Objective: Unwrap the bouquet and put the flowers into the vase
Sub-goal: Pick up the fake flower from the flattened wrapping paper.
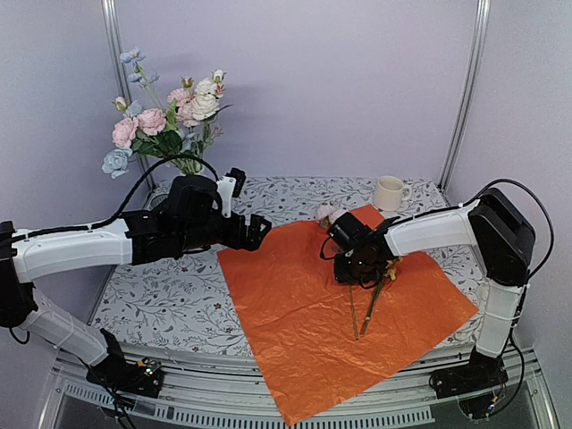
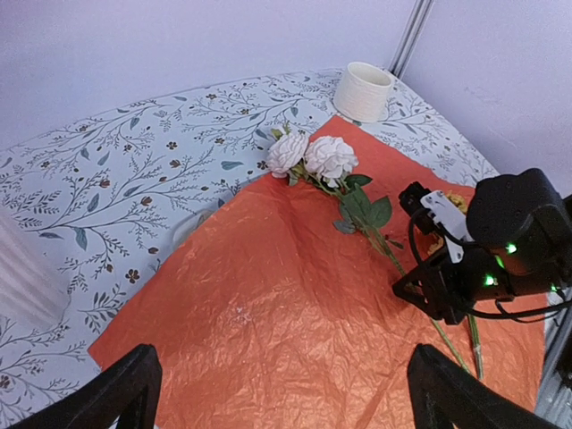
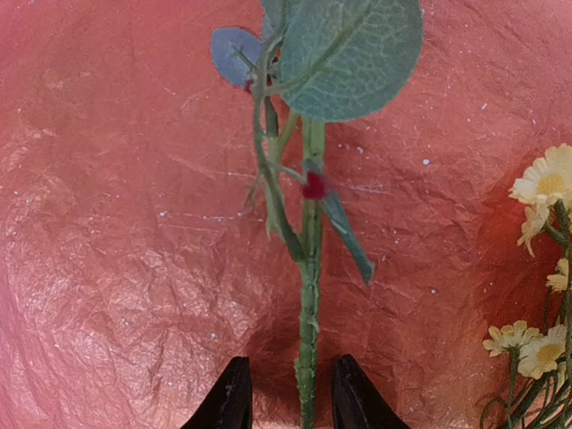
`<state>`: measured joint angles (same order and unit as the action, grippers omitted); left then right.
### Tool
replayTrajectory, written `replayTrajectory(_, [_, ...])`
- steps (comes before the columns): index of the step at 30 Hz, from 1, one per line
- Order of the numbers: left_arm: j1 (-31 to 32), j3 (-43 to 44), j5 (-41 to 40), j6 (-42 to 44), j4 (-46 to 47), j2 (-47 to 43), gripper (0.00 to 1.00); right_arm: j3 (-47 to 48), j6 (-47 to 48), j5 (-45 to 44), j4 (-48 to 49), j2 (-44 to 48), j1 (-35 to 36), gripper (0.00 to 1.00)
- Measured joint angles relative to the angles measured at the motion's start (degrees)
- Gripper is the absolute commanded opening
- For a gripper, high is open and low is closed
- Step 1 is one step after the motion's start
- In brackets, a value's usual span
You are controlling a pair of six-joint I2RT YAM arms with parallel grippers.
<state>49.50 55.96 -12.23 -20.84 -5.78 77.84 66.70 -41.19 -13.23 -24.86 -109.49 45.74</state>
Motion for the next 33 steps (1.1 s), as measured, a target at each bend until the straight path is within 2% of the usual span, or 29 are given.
replayTrajectory(6, [0.0,0.0,-0.3,0.0,-0.2,0.1,0.98,1.6,-0.4,-1.5,-1.3,-1.3,0.0,0.26])
replayTrajectory(7, [0.0,0.0,-0.3,0.0,-0.3,0.2,0.98,1.7,-0.4,-1.5,-1.3,-1.3,0.0,0.23])
replayTrajectory(10, [0.0,0.0,-0.3,-0.2,-0.6,0.5,0.97,1.7,-0.3,-1.6,-1.4,-1.3,0.0,0.05])
replayTrajectory(11, [0.0,0.0,-0.2,-0.3,-0.6,0.6,0.97,1.7,-0.4,-1.6,-1.4,-1.3,0.0,0.04])
replayTrajectory(18, [0.0,-0.4,1.5,-1.5,0.0,0.6,0.95,0.8,-1.0,-1.4,-0.3,-0.5,0.0,0.03])
replayTrajectory(23, [0.0,-1.3,3.6,-3.0,1.7,0.5,0.93,-5.6,-0.2,-0.4,4.2,8.2,0.0,0.02])
replayTrajectory(29, [0.0,-5.5,8.9,-5.4,7.3,-0.9,0.91,-17.4,5.4,3.8,19.5,24.2,0.0,0.03])
replayTrajectory(33, [0.0,-7.1,11.9,-6.3,11.4,-2.1,0.90,-20.2,9.9,5.0,28.0,29.8,0.0,0.03])
